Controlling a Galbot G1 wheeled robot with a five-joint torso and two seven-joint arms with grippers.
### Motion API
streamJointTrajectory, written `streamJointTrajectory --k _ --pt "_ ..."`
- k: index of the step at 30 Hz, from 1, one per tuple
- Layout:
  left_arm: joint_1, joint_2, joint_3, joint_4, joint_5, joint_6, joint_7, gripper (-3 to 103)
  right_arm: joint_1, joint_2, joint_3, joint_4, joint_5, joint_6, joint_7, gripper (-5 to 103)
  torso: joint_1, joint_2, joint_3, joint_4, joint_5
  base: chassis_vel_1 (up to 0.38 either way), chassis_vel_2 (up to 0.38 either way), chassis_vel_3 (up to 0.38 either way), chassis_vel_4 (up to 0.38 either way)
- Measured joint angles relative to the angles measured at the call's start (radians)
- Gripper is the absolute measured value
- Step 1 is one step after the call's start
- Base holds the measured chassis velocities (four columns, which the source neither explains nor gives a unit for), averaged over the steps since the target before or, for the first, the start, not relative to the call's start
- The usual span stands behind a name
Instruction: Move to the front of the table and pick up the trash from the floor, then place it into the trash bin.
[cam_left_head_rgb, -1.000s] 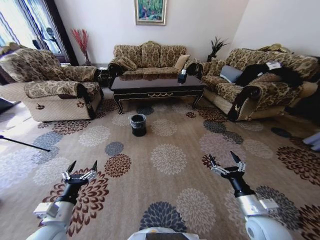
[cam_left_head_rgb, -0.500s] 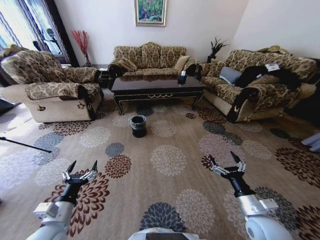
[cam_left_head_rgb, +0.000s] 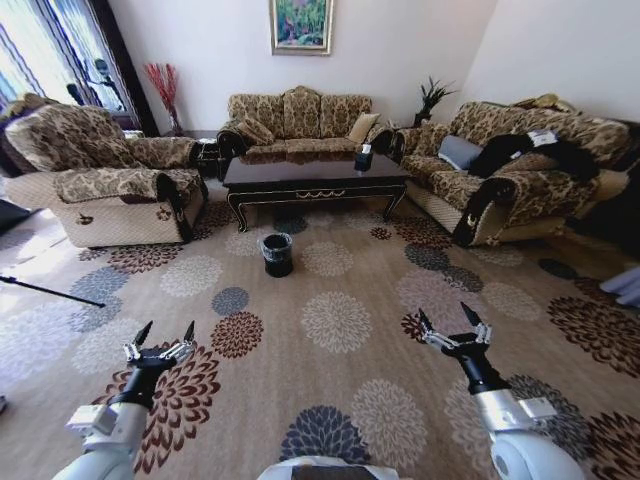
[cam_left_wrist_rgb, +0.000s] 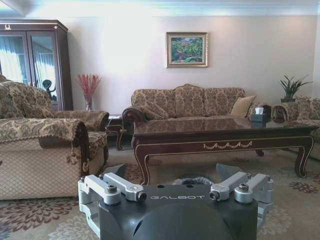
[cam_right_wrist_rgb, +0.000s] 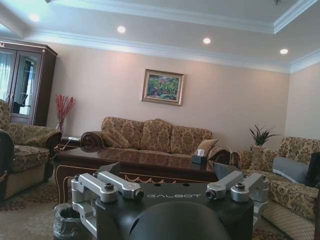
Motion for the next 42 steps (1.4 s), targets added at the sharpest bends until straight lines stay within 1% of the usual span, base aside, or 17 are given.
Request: streamJointTrajectory --k 5,13,18,22,23,27,28,36,42 --pt "0.0 0.0 0.0 0.0 0.0 0.0 0.0 100 0.0 0.0 0.0 0.0 0.0 0.0 0.0 100 0.008 0.018 0.01 0.0 0.0 0.0 0.0 0.0 0.0" --pt "0.0 0.0 0.0 0.0 0.0 0.0 0.0 100 0.0 0.0 0.0 0.0 0.0 0.0 0.0 100 0.025 0.059 0.034 0.0 0.0 0.0 0.0 0.0 0.0" --pt "0.0 0.0 0.0 0.0 0.0 0.0 0.0 100 0.0 0.0 0.0 0.0 0.0 0.0 0.0 100 0.032 0.075 0.043 0.0 0.0 0.0 0.0 0.0 0.0" --pt "0.0 0.0 0.0 0.0 0.0 0.0 0.0 100 0.0 0.0 0.0 0.0 0.0 0.0 0.0 100 0.042 0.098 0.055 0.0 0.0 0.0 0.0 0.0 0.0" --pt "0.0 0.0 0.0 0.0 0.0 0.0 0.0 100 0.0 0.0 0.0 0.0 0.0 0.0 0.0 100 0.042 0.098 0.055 0.0 0.0 0.0 0.0 0.0 0.0" --pt "0.0 0.0 0.0 0.0 0.0 0.0 0.0 100 0.0 0.0 0.0 0.0 0.0 0.0 0.0 100 0.053 0.121 0.068 0.0 0.0 0.0 0.0 0.0 0.0" --pt "0.0 0.0 0.0 0.0 0.0 0.0 0.0 100 0.0 0.0 0.0 0.0 0.0 0.0 0.0 100 0.053 0.121 0.068 0.0 0.0 0.0 0.0 0.0 0.0" --pt "0.0 0.0 0.0 0.0 0.0 0.0 0.0 100 0.0 0.0 0.0 0.0 0.0 0.0 0.0 100 0.071 0.164 0.093 0.0 0.0 0.0 0.0 0.0 0.0" --pt "0.0 0.0 0.0 0.0 0.0 0.0 0.0 100 0.0 0.0 0.0 0.0 0.0 0.0 0.0 100 0.081 0.188 0.107 0.0 0.0 0.0 0.0 0.0 0.0"
